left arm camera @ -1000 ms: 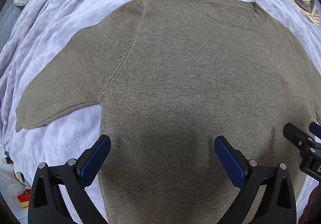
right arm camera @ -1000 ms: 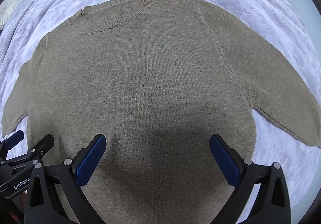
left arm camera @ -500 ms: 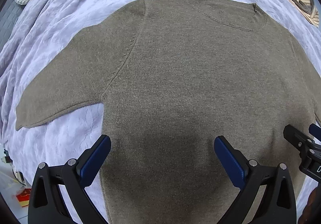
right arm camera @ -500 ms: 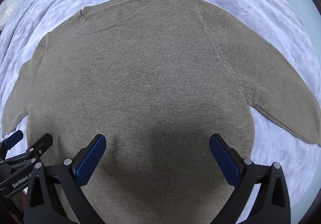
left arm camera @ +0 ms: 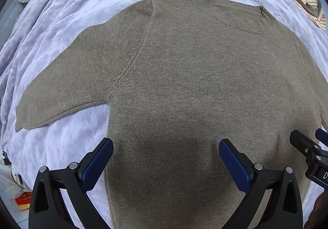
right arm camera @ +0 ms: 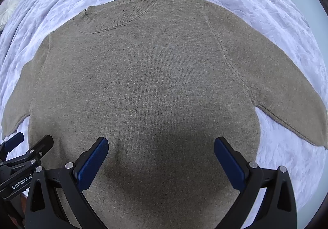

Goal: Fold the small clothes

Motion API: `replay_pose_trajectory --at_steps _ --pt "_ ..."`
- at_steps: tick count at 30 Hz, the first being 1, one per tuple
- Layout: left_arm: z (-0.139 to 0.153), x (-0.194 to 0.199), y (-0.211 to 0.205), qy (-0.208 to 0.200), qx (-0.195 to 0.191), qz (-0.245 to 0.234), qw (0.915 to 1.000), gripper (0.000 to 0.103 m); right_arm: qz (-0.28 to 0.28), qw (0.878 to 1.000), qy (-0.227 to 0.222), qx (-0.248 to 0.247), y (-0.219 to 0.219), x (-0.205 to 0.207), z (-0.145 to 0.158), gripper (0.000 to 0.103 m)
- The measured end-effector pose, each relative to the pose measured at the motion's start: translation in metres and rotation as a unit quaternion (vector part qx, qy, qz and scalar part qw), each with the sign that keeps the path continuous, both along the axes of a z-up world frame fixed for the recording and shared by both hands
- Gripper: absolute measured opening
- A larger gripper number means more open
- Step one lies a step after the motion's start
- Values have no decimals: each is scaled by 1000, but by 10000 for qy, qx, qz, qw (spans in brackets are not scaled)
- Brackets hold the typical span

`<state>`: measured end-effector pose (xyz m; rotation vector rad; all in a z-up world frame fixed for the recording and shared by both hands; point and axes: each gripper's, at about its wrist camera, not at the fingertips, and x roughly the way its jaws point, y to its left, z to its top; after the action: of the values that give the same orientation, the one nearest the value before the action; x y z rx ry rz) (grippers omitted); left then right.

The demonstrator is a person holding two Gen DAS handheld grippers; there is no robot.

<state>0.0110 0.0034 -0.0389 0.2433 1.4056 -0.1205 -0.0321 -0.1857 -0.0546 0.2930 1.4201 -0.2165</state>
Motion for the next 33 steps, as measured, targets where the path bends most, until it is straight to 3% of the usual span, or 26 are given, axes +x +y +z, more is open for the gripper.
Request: replay_pose_trajectory --at_steps 23,27,33 --pt "-2 6 56 84 -343 318 9989 103 235 9997 -13 -63 42 16 10 102" --pt "-3 11 93 17 -853 599 9946 103 388 9992 -22 -74 58 20 14 102" --pt "-3 23 191 -496 -1427 1523 9767 103 711 9974 -19 -67 92 32 14 102"
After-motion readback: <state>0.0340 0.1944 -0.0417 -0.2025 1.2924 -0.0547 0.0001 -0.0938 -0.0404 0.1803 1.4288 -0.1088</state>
